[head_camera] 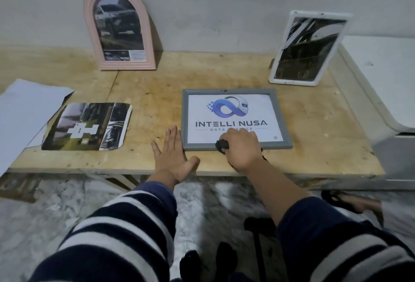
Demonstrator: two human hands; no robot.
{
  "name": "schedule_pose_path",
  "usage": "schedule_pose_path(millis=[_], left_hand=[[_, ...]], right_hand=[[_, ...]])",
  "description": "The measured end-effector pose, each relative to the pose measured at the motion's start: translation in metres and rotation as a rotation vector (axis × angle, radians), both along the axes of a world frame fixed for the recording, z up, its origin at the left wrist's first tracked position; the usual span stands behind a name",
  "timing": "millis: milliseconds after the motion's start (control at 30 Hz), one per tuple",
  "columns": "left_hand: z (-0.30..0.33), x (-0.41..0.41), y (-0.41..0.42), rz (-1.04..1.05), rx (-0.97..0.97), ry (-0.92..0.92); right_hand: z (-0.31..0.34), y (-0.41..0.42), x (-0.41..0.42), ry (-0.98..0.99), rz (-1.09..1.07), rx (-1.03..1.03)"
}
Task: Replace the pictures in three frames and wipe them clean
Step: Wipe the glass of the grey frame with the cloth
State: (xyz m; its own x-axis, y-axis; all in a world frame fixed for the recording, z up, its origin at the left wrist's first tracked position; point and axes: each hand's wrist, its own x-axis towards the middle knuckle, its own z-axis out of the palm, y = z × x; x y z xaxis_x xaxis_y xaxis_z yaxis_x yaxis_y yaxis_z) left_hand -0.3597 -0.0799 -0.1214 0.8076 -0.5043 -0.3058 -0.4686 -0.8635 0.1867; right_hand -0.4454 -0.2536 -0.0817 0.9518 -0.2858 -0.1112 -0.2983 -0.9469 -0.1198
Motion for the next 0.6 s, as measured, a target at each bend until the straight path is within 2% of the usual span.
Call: schedule_pose_path(millis=[200, 300, 367, 433, 533, 600], left_hand=[[0.005, 0.004, 0.002, 0.004, -0.057, 0.094], [0.006, 0.007, 0.004, 0.004, -0.076, 0.140], [0.006, 0.006, 0.005, 0.004, -0.104, 0.148], [0.007, 0.005, 0.007, 0.075, -0.238, 0.126], [0.017, 0.011, 0.000, 0.256, -0.483, 0.024], [0.028, 0.022, -0.010, 0.314, -0.488, -0.022]], right_hand=[[-0.001, 0.036, 0.031, -0.024, 0.106, 0.033], [0.003, 0.042, 0.039, 0.013, 0.123, 0.129], [0.010, 0.031, 0.039, 0.038, 0.007, 0.323], [0.019, 0.011, 0.037, 0.009, -0.174, 0.520], [0.029, -0.029, 0.031, -0.075, -0.356, 0.519], [0.034, -0.056, 0.028, -0.117, -0.444, 0.445]])
